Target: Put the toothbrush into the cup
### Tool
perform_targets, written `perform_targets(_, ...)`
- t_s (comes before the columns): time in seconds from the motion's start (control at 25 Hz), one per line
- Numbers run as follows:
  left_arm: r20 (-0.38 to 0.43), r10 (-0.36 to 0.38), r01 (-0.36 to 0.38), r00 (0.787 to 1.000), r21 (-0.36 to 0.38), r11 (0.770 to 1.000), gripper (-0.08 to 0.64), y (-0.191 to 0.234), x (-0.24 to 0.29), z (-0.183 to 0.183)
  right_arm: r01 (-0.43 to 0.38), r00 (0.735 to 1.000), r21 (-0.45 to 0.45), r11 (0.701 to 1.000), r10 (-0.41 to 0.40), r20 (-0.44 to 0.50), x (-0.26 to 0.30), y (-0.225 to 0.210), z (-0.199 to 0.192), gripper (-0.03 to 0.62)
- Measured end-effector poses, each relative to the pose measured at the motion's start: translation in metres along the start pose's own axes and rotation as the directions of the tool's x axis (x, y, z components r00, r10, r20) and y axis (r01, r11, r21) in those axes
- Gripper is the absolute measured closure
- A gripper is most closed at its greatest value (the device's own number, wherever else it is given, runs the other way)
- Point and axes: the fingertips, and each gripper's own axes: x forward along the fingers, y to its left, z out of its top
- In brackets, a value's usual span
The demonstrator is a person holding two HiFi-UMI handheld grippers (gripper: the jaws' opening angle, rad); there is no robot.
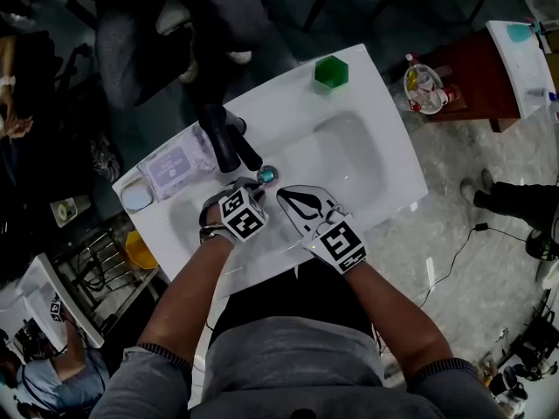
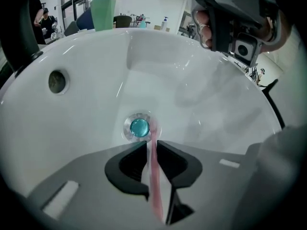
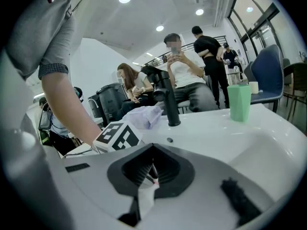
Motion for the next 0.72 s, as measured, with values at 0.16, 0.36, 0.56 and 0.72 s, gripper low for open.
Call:
perform_targets(0.16,-0.037,0.007,-0.006,0.999,0.017,1.000,0.523,-0.004,0.002,-0.004,-0.004,1.000,-0.005,1.000,0.004,0.001,-0.001,0.002,0.003,0.578)
perform_targets(0.36,-0.058,0.021,-0.020,0.998,0.024,1.000,0.526,-0.004,0.003,-0.003,0.002,1.000,-0.003,1.000,-0.002,0.001,-0.004,0.002,0.001,0.578)
perform_targets(0.56,-0.042,0.030,-0.029,0.999,0.012,1.000,0.528,-0.005,-0.003,-0.004,0.013,1.000,-0.006,1.000,-0.013,0.005,-0.009,-0.001,0.003,0.578)
perform_targets(0.72,0.000,0.050,-0.050,0.999,-0.015,0.999,0.528,-0.005,-0.018,-0.001,0.020,1.000,-0.010,1.000,-0.020,0.008,-0.014,-0.003,0.008,0.578)
